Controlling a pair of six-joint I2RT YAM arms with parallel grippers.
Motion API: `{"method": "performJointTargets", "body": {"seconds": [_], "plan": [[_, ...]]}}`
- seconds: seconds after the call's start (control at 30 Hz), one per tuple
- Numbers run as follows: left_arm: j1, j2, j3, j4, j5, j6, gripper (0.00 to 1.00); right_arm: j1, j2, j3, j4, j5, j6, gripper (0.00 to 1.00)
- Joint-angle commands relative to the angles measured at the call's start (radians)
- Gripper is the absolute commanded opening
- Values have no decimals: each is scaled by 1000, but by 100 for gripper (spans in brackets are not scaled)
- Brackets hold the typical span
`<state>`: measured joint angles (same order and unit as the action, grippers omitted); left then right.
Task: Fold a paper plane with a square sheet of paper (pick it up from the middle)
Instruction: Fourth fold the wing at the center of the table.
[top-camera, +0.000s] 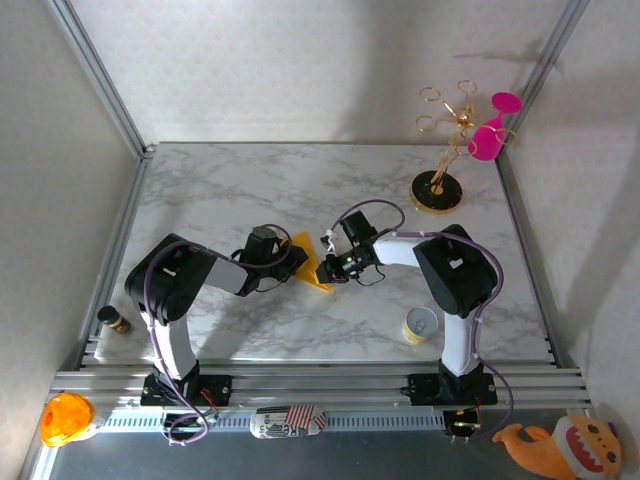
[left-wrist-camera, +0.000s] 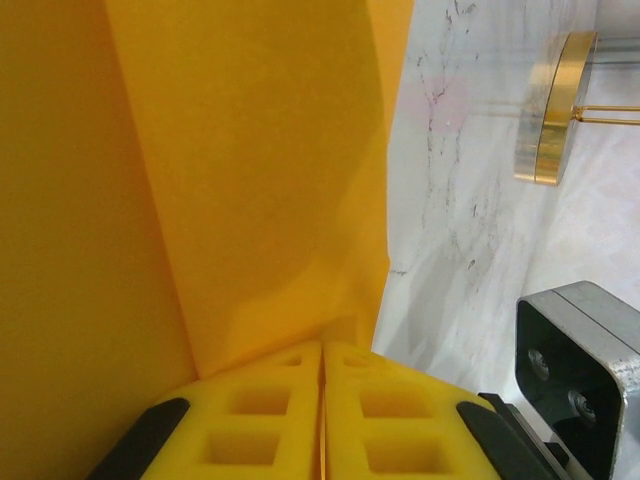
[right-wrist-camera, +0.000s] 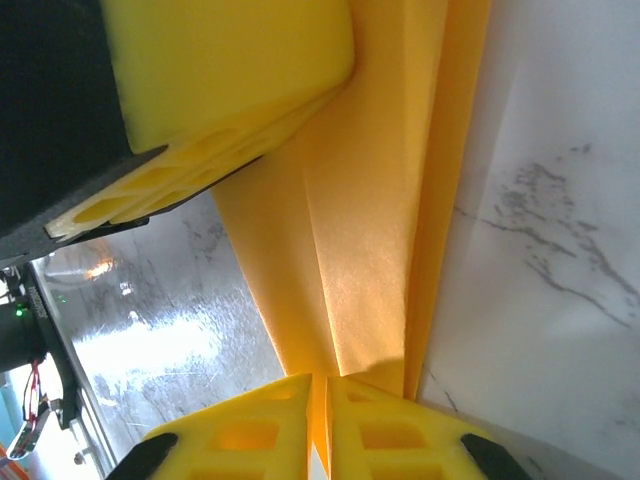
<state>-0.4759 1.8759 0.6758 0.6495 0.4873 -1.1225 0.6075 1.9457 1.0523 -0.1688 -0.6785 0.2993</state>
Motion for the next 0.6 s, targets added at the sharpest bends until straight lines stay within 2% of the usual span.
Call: {"method": "performJointTargets", "body": {"seconds": [0.0,0.37,0.57], "plan": [[14,51,-18,-171,-43,8,9,5,-39,-48,-107,44,-17,14],[14,48,-20,-172,-44,8,9,6,-14,-77,-89,40,-10,13],[14,36,-22,-173,-36,8,10,6,-94,-83,-91,16,-11,15]]}}
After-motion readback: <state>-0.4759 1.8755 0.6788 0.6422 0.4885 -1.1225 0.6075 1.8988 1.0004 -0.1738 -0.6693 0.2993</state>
